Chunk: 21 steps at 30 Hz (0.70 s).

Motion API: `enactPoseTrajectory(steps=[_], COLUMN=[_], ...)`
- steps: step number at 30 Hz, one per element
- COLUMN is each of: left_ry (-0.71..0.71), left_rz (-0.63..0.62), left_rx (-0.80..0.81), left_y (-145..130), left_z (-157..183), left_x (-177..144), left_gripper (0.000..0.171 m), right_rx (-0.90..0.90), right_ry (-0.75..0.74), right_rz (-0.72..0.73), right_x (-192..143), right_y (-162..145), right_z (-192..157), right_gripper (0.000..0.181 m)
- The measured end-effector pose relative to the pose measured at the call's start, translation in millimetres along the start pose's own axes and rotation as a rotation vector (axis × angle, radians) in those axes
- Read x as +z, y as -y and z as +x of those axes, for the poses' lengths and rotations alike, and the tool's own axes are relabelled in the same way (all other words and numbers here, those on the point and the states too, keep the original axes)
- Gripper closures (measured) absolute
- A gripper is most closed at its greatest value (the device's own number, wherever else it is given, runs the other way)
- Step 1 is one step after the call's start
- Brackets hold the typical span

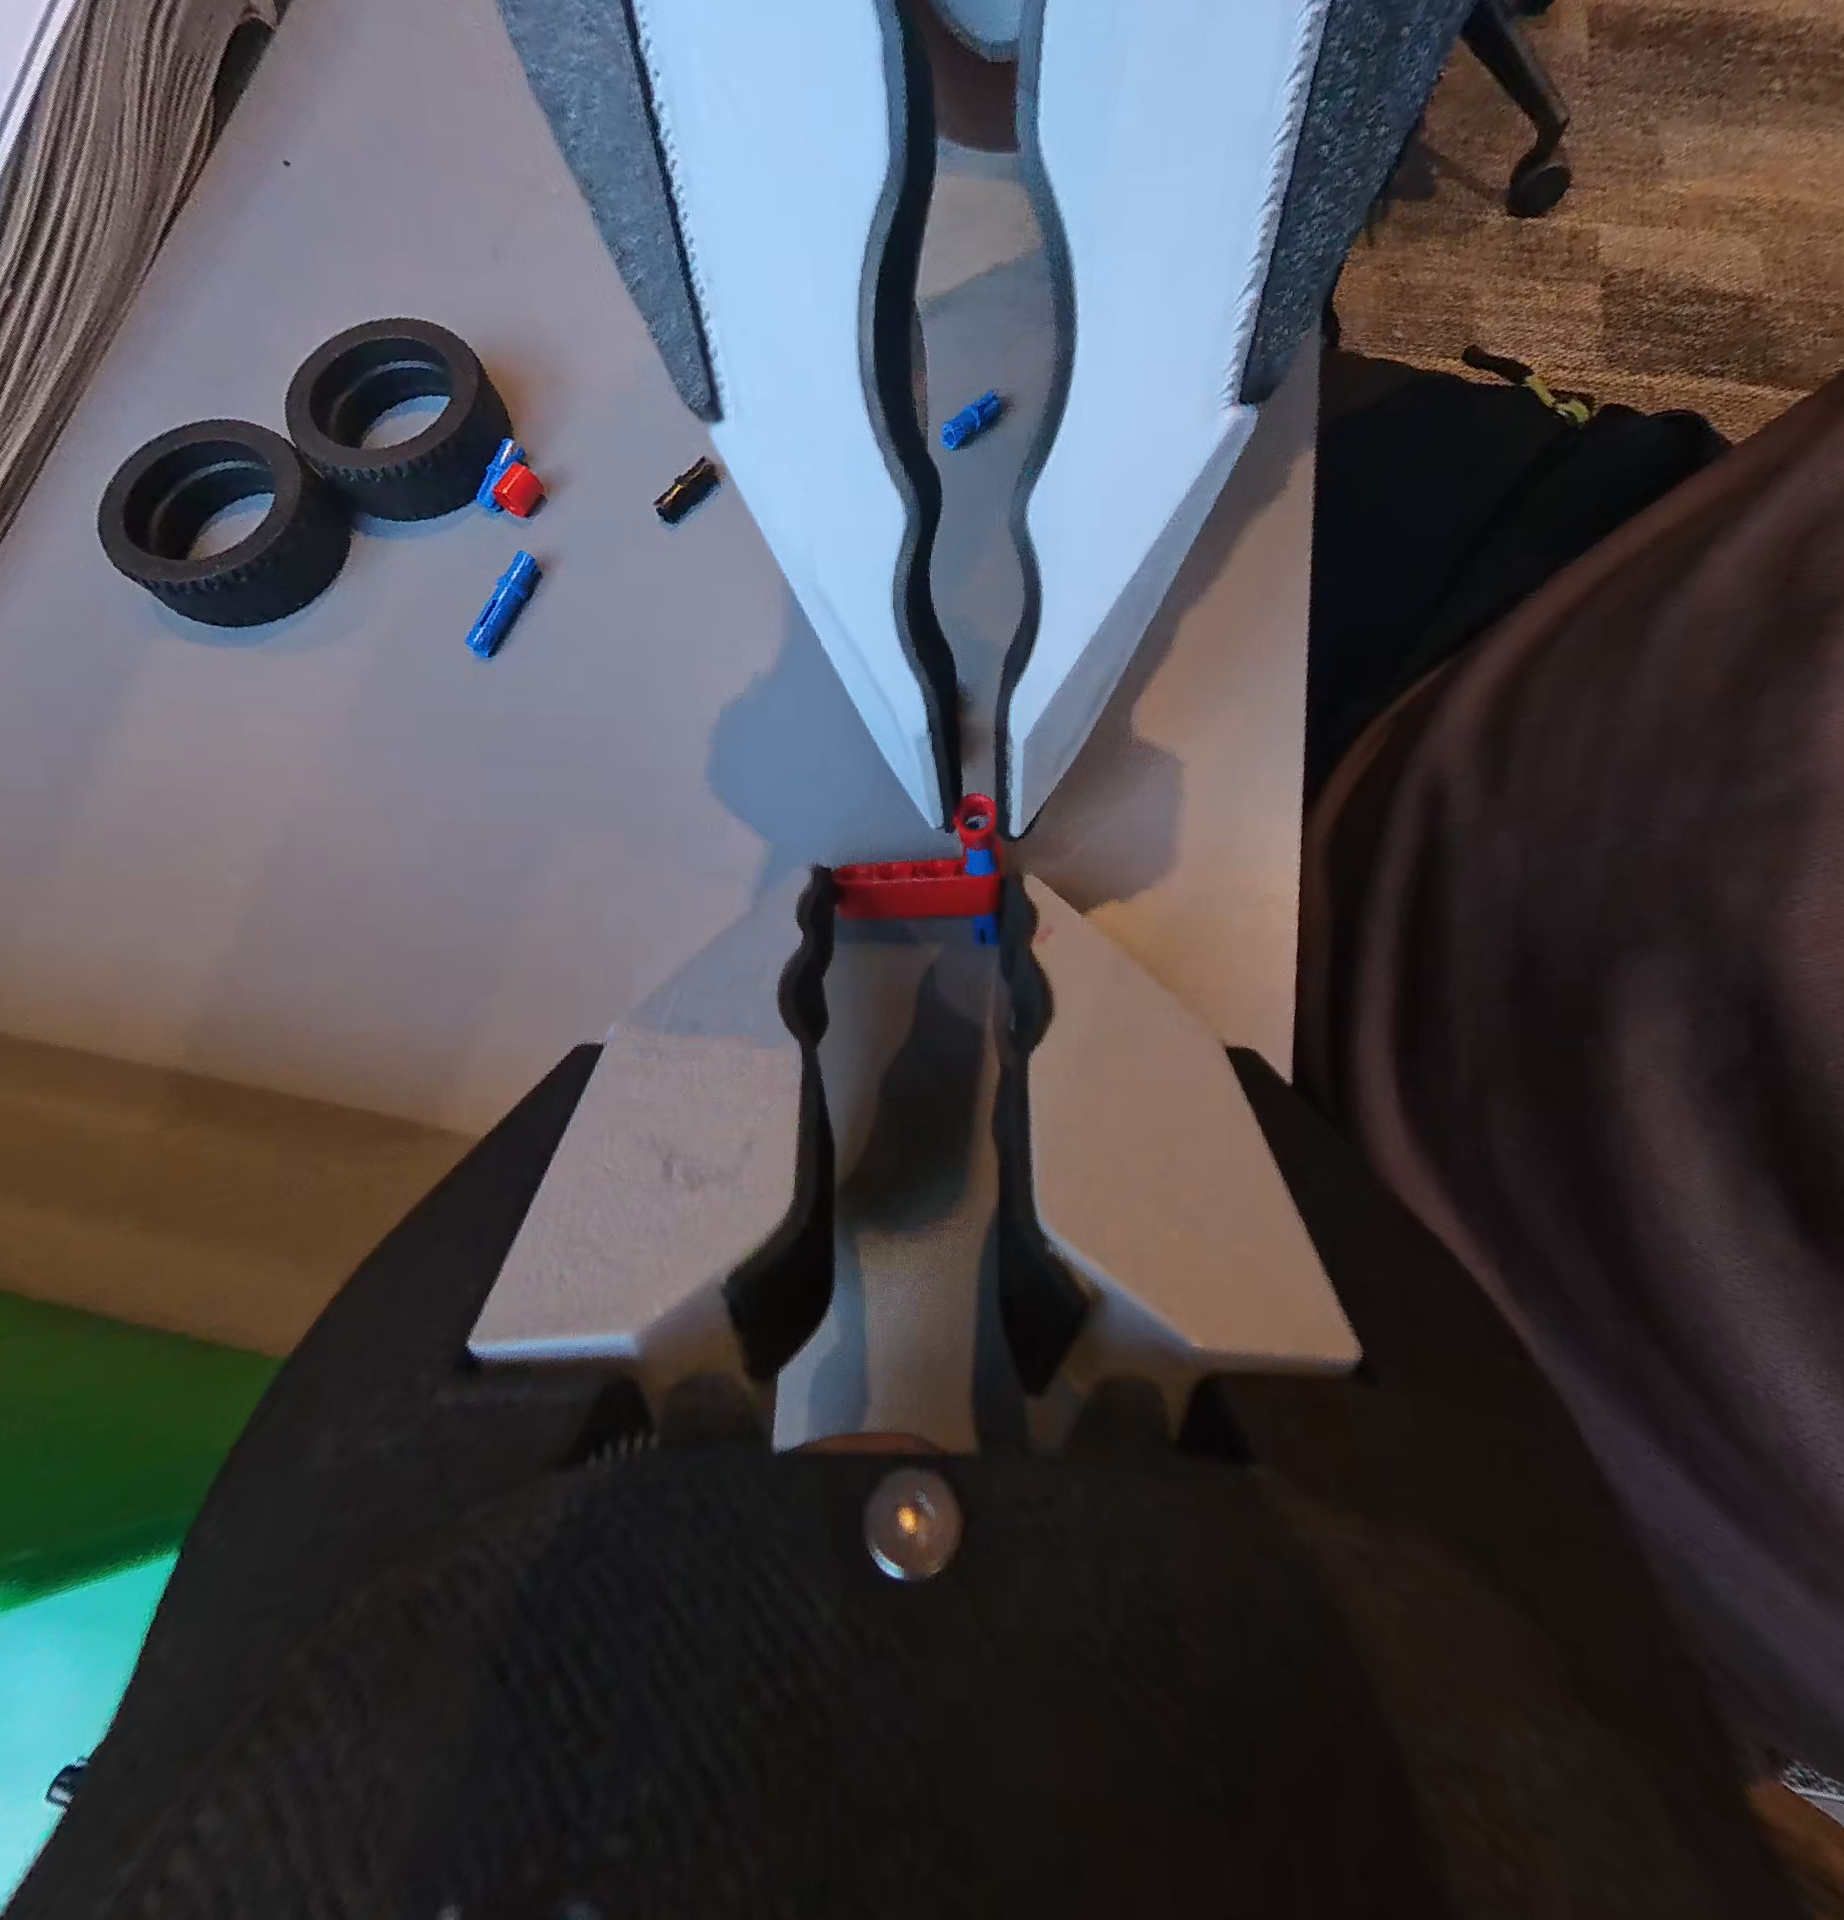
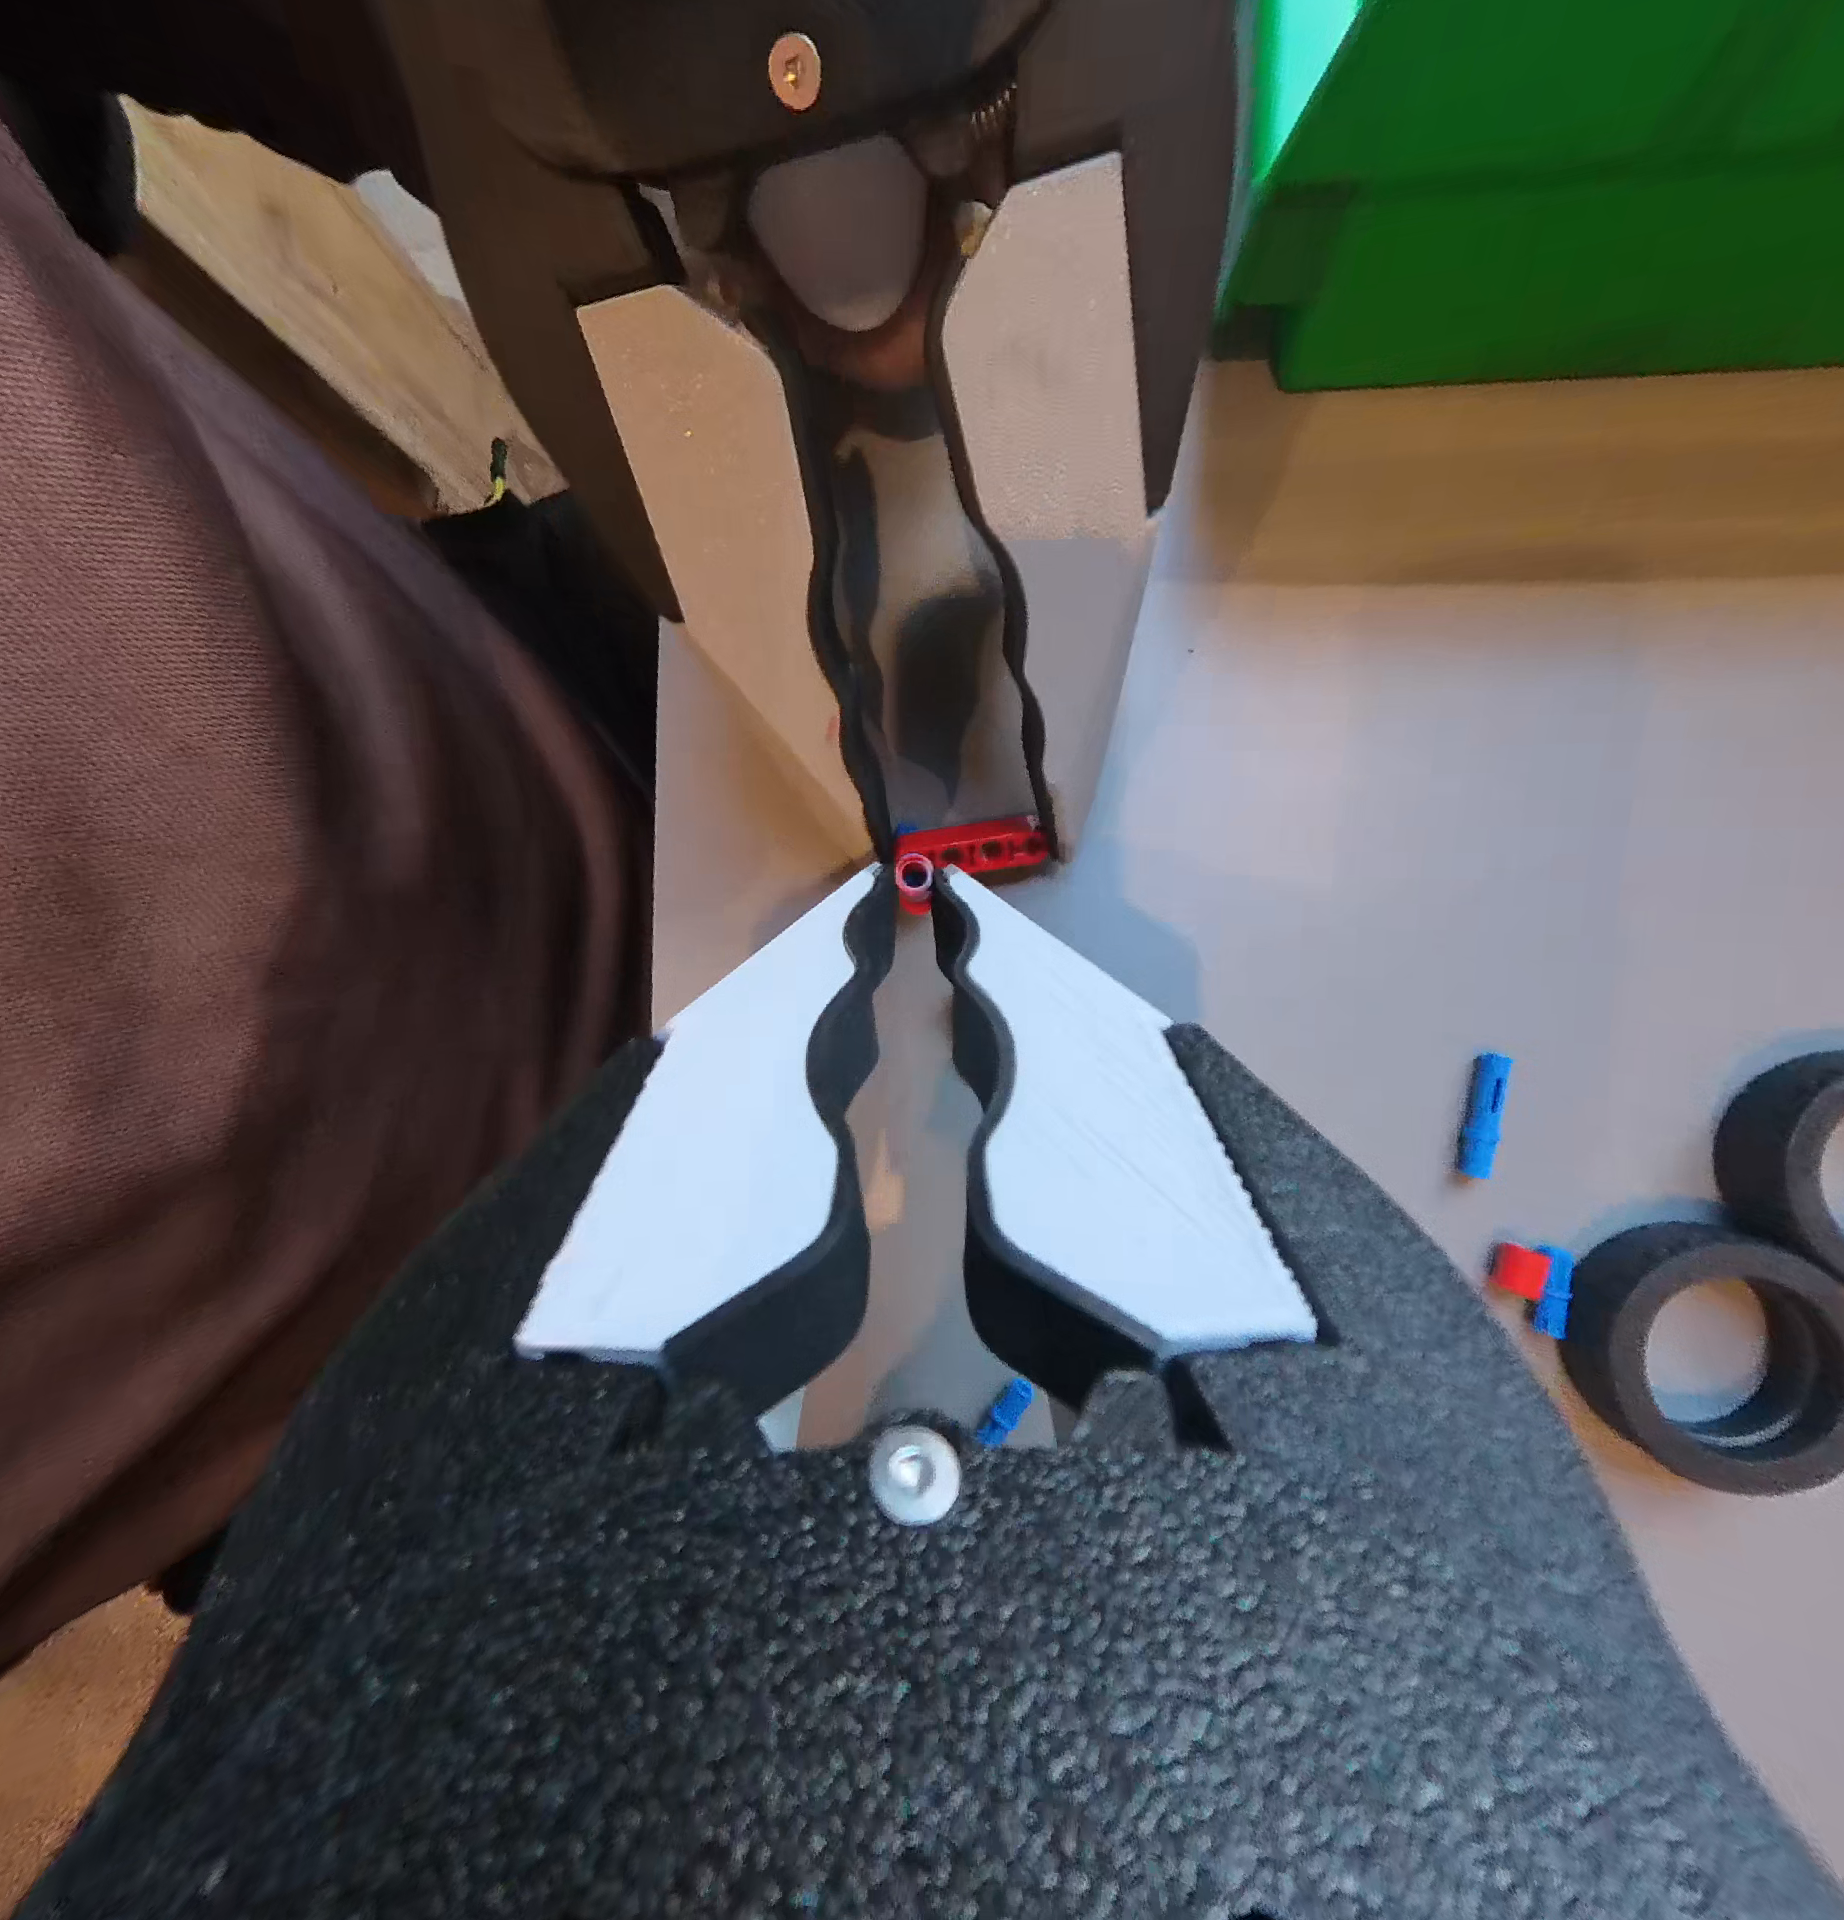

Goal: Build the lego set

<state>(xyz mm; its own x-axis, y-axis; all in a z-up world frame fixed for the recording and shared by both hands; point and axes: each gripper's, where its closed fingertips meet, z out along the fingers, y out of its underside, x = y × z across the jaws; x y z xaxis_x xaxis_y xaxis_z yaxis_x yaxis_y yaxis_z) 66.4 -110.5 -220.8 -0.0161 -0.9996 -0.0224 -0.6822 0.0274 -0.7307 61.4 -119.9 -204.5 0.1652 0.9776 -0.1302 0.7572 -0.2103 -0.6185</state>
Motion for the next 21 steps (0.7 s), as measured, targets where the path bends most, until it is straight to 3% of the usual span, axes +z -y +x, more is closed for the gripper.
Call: enactPoseTrajectory(steps=[21], left_ry=[-0.004], left_rz=[0.001], left_rx=[-0.007], left_y=[0], left_z=[0], left_x=[0], left_gripper=[0.141], right_rx=[-0.003], right_ry=[-0.039], right_rz=[-0.017], right_x=[-3], right_y=[-6], right_z=[3], right_gripper=[0.176])
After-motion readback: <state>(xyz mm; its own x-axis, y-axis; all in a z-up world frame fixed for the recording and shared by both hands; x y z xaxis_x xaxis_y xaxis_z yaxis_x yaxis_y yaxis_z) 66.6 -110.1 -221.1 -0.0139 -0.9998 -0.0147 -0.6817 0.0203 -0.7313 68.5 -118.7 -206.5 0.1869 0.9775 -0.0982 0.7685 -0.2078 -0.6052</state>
